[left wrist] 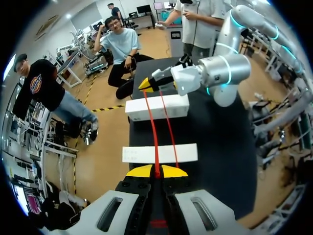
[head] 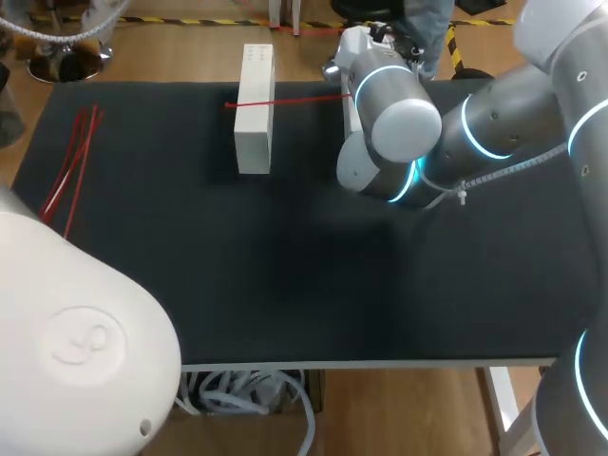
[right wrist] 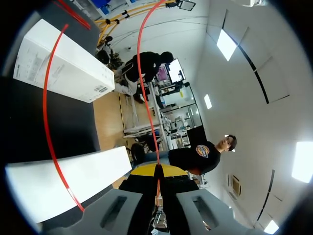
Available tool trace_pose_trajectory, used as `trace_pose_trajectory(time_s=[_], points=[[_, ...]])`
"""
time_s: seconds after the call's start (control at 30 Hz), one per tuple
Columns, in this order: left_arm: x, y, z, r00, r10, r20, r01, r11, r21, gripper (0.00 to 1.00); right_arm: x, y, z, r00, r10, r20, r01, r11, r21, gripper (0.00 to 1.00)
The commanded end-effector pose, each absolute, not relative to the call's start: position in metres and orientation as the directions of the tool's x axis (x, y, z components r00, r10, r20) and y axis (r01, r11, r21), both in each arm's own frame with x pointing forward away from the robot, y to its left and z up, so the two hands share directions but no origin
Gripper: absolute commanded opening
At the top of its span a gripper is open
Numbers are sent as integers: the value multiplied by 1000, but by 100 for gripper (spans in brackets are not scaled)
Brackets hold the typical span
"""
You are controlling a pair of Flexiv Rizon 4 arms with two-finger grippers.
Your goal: Grab the tape and strap the tape.
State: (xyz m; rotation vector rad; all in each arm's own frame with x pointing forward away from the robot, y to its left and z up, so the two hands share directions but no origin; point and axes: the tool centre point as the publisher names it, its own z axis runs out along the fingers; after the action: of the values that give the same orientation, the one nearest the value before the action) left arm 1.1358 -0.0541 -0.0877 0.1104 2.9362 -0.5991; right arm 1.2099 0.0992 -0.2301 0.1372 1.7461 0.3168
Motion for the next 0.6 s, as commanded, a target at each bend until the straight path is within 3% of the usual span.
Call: trace_pose_trajectory(time_s=[0.03, 0.6], points=[[1137, -59, -83, -988, 52, -147, 95, 947, -306, 0, 1209, 97, -226, -214, 262, -941, -85, 955, 285, 0], [1142, -63, -87, -991, 94, -99, 107, 985, -138, 0, 1206, 101, -232, -217, 247, -944, -101, 957, 273, 0]])
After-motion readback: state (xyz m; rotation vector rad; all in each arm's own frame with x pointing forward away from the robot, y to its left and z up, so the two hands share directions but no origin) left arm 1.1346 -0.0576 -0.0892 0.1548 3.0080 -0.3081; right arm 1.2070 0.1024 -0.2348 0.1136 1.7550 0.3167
